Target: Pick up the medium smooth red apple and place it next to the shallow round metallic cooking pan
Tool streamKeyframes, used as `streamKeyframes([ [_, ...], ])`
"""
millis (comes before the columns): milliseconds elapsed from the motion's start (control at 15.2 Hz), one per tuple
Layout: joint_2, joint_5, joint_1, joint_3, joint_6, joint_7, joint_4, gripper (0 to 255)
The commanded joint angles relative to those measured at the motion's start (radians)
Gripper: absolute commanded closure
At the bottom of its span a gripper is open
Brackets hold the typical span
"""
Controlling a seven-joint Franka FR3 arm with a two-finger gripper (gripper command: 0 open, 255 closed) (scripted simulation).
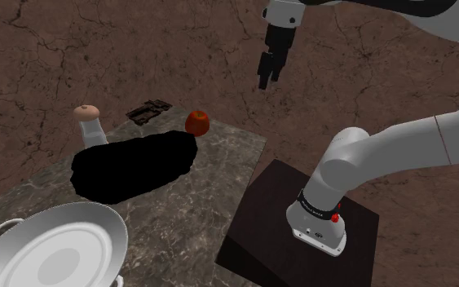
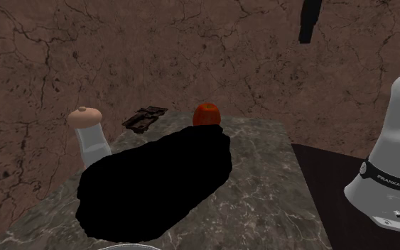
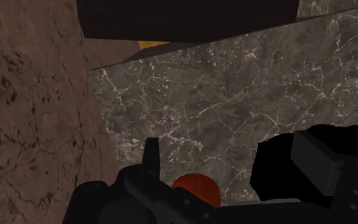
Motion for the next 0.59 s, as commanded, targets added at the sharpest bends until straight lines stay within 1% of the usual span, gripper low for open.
streamKeyframes([
  [0, 0.0, 0.0, 0.0, 0.0, 0.0, 0.0, 0.0, 0],
  [264, 0.09, 0.055, -0.039, 0.062, 0.13, 0.184, -0.024, 0],
  [528, 0.201, 0.093, -0.079, 0.119, 0.259, 0.361, -0.022, 0],
])
